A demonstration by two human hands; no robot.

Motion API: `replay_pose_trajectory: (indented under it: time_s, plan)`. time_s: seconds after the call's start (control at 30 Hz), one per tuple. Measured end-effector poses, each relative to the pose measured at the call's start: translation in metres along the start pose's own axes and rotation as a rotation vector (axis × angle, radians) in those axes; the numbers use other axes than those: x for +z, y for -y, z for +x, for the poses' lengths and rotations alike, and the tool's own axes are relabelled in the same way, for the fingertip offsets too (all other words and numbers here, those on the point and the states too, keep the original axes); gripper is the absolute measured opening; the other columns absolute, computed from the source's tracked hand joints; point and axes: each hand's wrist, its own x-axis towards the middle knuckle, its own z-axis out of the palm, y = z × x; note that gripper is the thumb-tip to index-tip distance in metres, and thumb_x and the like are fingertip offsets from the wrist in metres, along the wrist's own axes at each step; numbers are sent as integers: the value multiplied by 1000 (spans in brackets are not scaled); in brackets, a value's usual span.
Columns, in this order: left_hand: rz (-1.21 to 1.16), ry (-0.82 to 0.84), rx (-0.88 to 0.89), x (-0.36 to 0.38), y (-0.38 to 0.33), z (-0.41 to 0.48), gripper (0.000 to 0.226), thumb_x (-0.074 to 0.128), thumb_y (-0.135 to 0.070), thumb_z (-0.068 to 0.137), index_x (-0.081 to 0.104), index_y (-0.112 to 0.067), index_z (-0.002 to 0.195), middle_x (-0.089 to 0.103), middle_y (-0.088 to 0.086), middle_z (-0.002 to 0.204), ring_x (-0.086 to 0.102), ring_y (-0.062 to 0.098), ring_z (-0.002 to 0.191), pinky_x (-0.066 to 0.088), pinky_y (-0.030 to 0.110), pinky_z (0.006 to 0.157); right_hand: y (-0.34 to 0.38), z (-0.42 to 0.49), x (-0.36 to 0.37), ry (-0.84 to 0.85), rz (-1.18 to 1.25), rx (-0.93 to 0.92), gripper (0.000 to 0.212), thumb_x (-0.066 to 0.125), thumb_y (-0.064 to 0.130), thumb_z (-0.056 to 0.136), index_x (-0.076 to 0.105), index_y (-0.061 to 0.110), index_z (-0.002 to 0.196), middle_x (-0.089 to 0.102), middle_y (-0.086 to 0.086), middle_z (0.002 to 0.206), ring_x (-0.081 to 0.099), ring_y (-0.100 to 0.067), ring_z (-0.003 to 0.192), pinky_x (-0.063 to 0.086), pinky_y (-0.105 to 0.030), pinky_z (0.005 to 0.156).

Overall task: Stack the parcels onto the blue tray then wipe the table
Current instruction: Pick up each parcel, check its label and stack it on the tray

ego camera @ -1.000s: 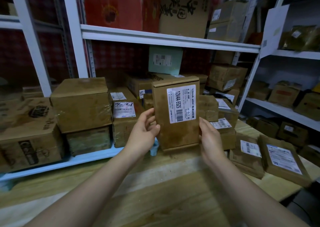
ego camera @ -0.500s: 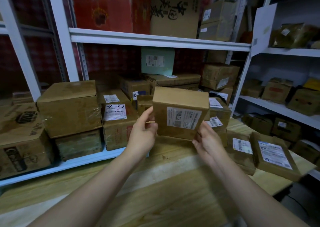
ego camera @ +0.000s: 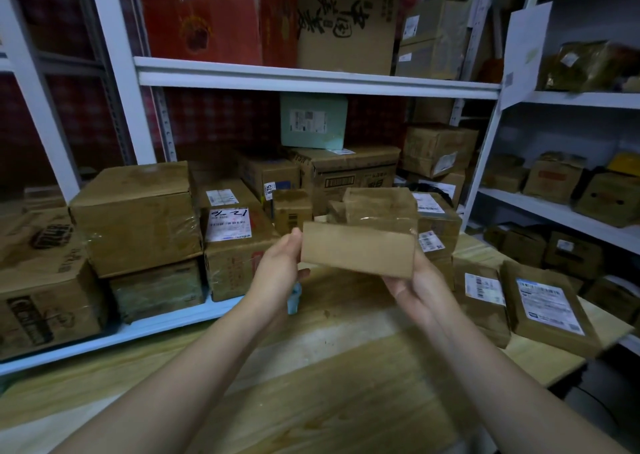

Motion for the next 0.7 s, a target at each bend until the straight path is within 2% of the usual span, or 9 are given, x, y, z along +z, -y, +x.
replay_pose_trajectory:
  time_s: [0.1, 0.2, 0.3, 0.37, 0.47, 0.57, 0.63, 0.7]
  plan:
    - [-76, 17, -82, -3, -4, -3, 37, 37, -50, 100, 66, -28, 93, 69, -6, 101, 61, 11, 103, 53, 38, 93, -1, 3, -3, 11, -5, -37, 50, 66, 35, 87, 56, 18, 133, 69, -20, 123, 67, -34, 113, 51, -54, 101]
    - [-147, 28, -157, -6, -4, -3, 34, 41, -56, 96, 64, -32, 87, 71, -6, 92, 63, 16, 99, 53, 44, 91, -3, 6, -8, 17, 57, -89, 68, 73, 29, 78, 50, 21, 142, 65, -20, 129, 65, -36, 117, 47, -57, 104]
    - [-150, 59, -195, -8, -5, -5, 37, 42, -61, 93, 65, -33, 87, 70, 1, 102, 62, 22, 102, 52, 47, 92, -2, 8, -9, 19, 87, -123, 70, 73, 24, 79, 48, 19, 144, 66, -19, 129, 66, -35, 117, 47, -56, 105]
    - [-123, 85, -192, -10, -4, -5, 49, 38, -64, 93, 74, -34, 83, 73, 0, 100, 64, 20, 97, 54, 40, 83, -2, 9, -7, 18, 78, -130, 68, 72, 24, 80, 49, 18, 144, 66, -19, 129, 66, -33, 117, 47, -53, 106]
    - [-42, 136, -207, -11, -3, -4, 57, 35, -68, 92, 76, -29, 103, 73, -1, 98, 64, 16, 88, 49, 29, 68, -2, 9, -4, 0, 33, -110, 57, 70, 27, 85, 54, 14, 139, 68, -18, 125, 67, -32, 115, 49, -52, 104]
    - [39, 139, -190, -12, 1, -4, 36, 55, -50, 91, 72, -26, 112, 74, 0, 108, 65, 18, 97, 50, 32, 79, -2, 7, -2, -18, -45, -90, 46, 65, 30, 91, 59, 11, 132, 71, -17, 120, 68, -32, 112, 49, -52, 104]
    - [36, 113, -173, -10, 2, -5, 26, 63, -32, 90, 70, -23, 113, 74, 0, 103, 65, 17, 93, 47, 32, 82, -4, 7, 0, -28, -113, -76, 44, 62, 37, 93, 62, 12, 129, 72, -16, 117, 69, -31, 111, 49, -53, 104]
    - [8, 99, -163, -9, 3, -5, 24, 65, -21, 90, 67, -24, 114, 74, -2, 95, 65, 15, 86, 47, 31, 79, -6, 6, 2, -27, -144, -62, 42, 59, 40, 94, 63, 15, 127, 73, -14, 116, 69, -31, 110, 49, -54, 103]
